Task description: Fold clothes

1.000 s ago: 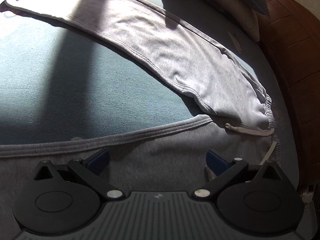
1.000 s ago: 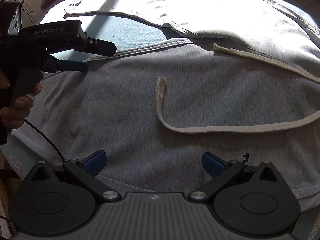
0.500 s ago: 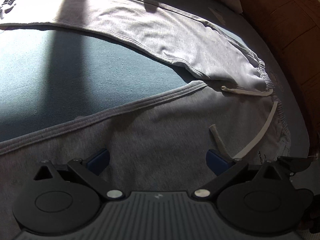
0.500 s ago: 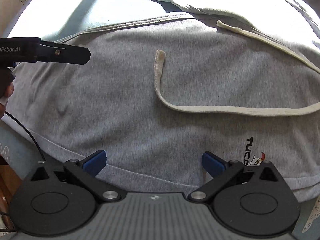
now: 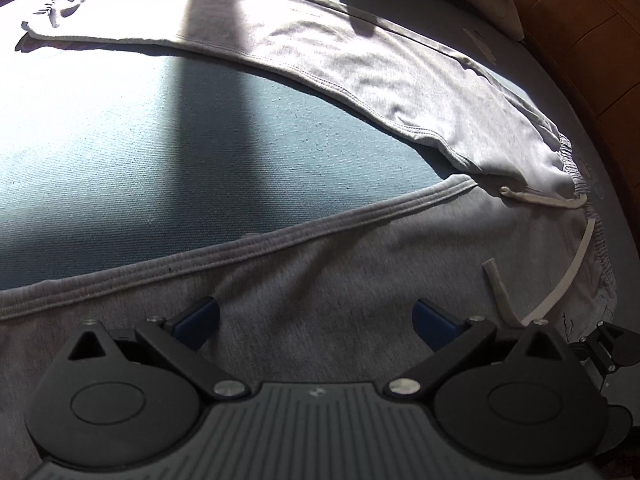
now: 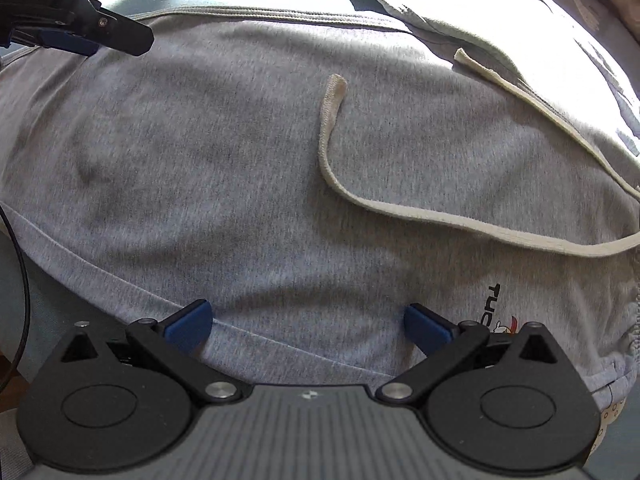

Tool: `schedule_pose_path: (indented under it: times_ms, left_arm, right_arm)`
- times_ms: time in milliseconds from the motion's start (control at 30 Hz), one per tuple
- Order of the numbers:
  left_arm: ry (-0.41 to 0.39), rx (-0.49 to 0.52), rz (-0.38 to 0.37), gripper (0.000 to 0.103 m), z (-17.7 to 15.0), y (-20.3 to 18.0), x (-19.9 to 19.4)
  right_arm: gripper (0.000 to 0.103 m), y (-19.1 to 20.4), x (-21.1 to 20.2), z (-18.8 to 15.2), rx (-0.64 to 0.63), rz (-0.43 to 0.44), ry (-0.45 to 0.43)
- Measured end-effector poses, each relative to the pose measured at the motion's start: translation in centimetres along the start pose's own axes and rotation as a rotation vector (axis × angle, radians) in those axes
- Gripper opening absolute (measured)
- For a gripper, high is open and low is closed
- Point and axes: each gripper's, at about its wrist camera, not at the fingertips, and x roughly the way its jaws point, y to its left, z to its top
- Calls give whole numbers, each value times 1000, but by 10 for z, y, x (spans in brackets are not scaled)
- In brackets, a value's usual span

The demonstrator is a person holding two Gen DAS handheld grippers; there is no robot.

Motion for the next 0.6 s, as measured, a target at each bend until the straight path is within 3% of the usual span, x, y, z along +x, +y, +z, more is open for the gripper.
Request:
schedule_pose_path:
  times_ms: [267,433,600]
  left_arm:
    - [-16,7,18,102,-4,0,6]
    - [35,112,23,102,-1,-6,7]
    - [-67,139,75,102,-6,-2,-28]
  right_arm:
    - [103,0,-1,0,0,-15,7]
    - [103,-4,0,5,1,-7,43]
    - [103,-7,-4,9,14,2,81]
